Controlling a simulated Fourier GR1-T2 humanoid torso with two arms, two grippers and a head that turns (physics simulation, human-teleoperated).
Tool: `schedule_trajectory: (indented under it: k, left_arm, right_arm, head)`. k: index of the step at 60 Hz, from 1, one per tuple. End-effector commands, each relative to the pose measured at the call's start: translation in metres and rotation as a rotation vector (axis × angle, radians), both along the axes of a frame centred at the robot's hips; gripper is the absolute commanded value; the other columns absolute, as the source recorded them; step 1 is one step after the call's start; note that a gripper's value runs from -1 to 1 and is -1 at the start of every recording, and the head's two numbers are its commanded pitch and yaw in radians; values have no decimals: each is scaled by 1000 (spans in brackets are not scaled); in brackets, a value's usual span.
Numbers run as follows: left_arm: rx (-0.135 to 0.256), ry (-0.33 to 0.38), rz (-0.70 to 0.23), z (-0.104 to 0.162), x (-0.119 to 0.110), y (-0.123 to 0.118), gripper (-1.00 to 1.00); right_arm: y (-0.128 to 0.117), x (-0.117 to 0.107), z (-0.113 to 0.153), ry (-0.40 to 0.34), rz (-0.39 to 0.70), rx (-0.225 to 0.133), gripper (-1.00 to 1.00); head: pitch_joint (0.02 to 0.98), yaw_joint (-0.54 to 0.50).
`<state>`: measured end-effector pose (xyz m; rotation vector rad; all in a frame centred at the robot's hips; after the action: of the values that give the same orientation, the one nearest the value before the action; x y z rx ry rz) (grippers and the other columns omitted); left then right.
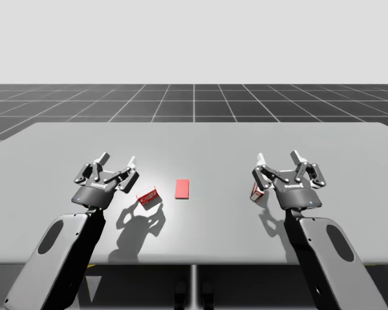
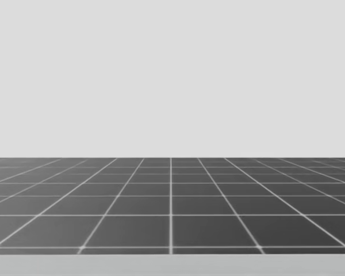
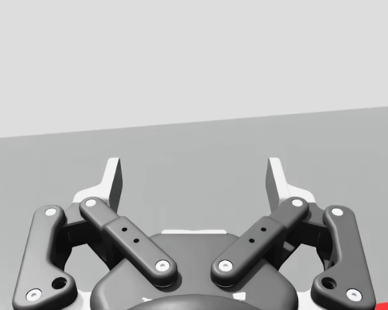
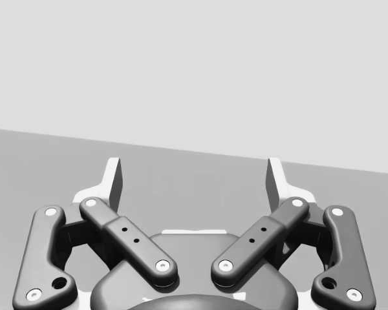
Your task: Look at the card. If it is red, pick the object on the left. If it is green, pick the object on the right.
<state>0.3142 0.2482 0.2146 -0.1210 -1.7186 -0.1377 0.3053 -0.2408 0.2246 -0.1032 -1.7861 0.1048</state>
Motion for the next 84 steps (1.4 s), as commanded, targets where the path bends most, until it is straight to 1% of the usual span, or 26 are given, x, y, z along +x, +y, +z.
schedule_trajectory:
  k: [1,3,4,6,8,10,12,17,24,28,31,44,48,52,56,57,65,72,84]
  left_arm:
    - [1,2,0,-1,0,0,-1000]
    - [2,2,0,-1,0,0,-1000]
    - [2,1,0,-1,0,0,-1000]
    - [2,1,0,-1,0,0,-1000]
    - [1,0,0,0,0,0,-1000]
    - [1,0,0,0,0,0,-1000]
    - [1,-1,0,0,0,0,-1000]
    - [2,-1,2,0,0,0,-1000]
    - [2,-1,2,0,0,0,-1000]
    - [2,-1,2,0,0,0,-1000]
    - [1,-3,3,0,0,1,-1000]
    - [1,-4,2,1,0,1,-1000]
    - [4,-6,-1,1,1,2,-1000]
    - [2,-6,1,1,1,2,-1000]
    - [1,-6,1,1,1,2,-1000]
    - [2,-6,0,1,0,2,-1000]
    - [5,-7,-5,0,1,2,-1000]
    - [5,-7,-5,0,2,3,-1000]
    - [4,-7,-4,1,2,3,-1000]
  right_arm:
    - [1,-1,-1,-8,-16,15,-1000]
    - [1,-1,0,-20,-30,12,-1000]
    - [1,-1,1,-19,-20,21,-1000]
    - [2,-1,2,-23,-12,27,-1000]
    - [1,0,2,-28,-12,9,-1000]
    - [1,0,1,-28,-15,1,-1000]
    - [1,0,1,-18,-10,1,-1000]
    - [1,1,1,-27,-23,3,-1000]
    - [1,1,1,-40,-39,2,-1000]
    - [1,1,1,-43,-46,0,-1000]
    - [1,1,1,-45,-49,-4,-1000]
    - [0,2,1,-49,-53,-20,-1000]
    - [0,2,1,-50,-54,-24,-1000]
    - [0,2,1,-50,-54,-27,-1000]
    - [0,2,1,-51,-54,-27,-1000]
    - [0,2,2,-51,-53,-27,-1000]
    - [0,2,1,-49,-52,-31,-1000]
    - [0,2,1,-46,-53,-33,-1000]
    - [0,2,1,-48,-55,-41,-1000]
  head:
    - [74,-7]
    - [76,-7]
    - [81,-8]
    - [86,-9]
    - [98,-9]
    - [107,-10]
    - [131,-10]
    - [170,-11]
    - [249,-10]
    - [320,-7]
    - [352,-6]
    - [551,16]
    - [588,21]
    - [651,33]
    - [685,42]
    - [707,48]
    - [782,73]
    - [816,78]
    - [821,76]
